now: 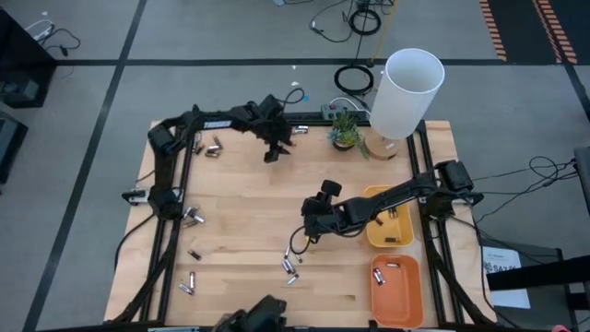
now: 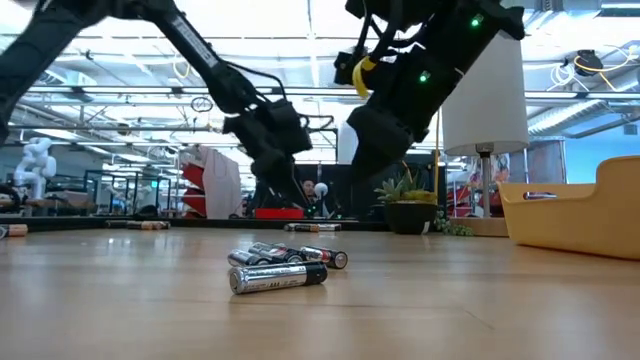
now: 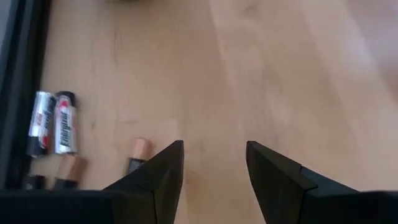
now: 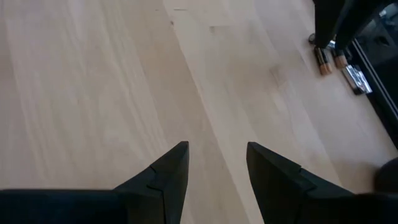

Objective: Sort batteries
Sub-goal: Put the black battery into the orange bin

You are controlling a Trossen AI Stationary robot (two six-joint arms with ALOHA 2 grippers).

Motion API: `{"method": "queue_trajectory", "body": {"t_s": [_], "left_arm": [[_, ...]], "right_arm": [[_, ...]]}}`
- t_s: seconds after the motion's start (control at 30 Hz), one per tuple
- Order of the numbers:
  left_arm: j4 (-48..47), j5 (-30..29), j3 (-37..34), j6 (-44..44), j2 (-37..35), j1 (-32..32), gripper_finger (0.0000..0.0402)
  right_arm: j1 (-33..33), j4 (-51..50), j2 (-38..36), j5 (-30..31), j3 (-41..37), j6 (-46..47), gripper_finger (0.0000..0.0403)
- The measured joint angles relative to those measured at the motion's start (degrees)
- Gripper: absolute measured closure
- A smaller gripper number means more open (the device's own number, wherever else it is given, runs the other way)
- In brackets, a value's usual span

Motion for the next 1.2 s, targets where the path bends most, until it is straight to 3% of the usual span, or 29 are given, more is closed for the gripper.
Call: {"method": "queue_trajectory", "body": {"t_s": [0.53, 0.63, 0.9, 1.2], "left_arm": [[-14.41, -3.49, 18.27, 2.93, 14.84, 2.03, 0.0217], [-15.22, -3.47, 19.74, 2.4, 15.1, 2.33, 0.0217], [-19.45, -13.98, 20.02, 2.65, 15.21, 0.97, 0.0248], [-17.92, -7.35, 19.47, -6.29, 9.95, 0.47, 0.0274]], "right_arm": [[2.99, -1.28, -0.12, 1.59, -0.04, 2.29, 0.025], [2.96, -1.15, -0.12, 1.63, -0.04, 2.24, 0.025], [2.96, -1.12, -0.12, 1.7, -0.04, 2.13, 0.025], [3.16, -1.11, -0.12, 1.17, -0.04, 2.28, 0.025]]}}
